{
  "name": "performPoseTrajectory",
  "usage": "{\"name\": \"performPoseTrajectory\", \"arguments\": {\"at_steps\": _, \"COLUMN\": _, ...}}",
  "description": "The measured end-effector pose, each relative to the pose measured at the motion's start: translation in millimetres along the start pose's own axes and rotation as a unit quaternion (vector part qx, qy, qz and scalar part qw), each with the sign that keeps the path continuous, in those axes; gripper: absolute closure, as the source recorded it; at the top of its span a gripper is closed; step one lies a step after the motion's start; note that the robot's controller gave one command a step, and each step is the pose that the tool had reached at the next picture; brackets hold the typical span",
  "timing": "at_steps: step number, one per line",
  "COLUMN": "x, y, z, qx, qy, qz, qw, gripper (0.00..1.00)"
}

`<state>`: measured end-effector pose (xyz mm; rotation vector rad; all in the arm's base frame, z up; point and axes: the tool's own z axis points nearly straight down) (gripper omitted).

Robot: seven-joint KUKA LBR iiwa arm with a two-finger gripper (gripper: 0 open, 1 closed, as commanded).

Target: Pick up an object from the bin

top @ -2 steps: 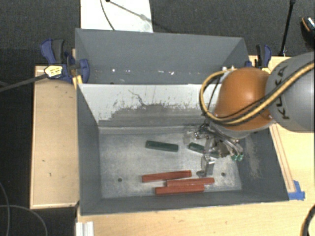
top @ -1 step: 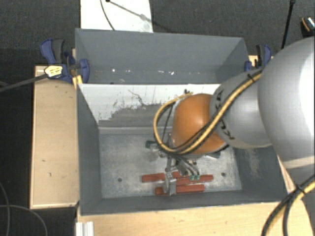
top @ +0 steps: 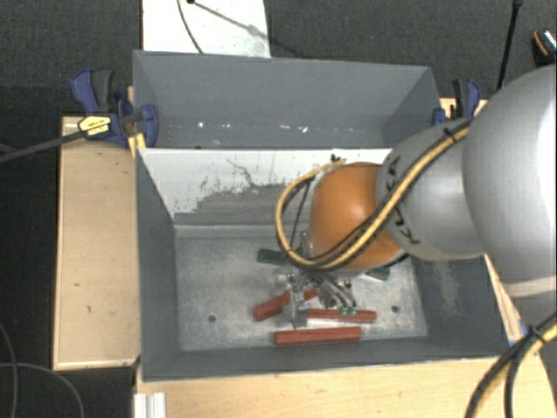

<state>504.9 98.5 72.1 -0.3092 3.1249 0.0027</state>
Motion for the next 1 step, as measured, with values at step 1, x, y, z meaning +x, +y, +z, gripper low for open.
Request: {"name": "performPoseTrajectory", "arguments": {"at_steps": 1, "x": -34.8, "y": -24.3, "z": -160.0, "qx": 0.001, "qy": -0.0054, "qz": -0.013, "qw": 0.9999, "gripper": 1.0}}
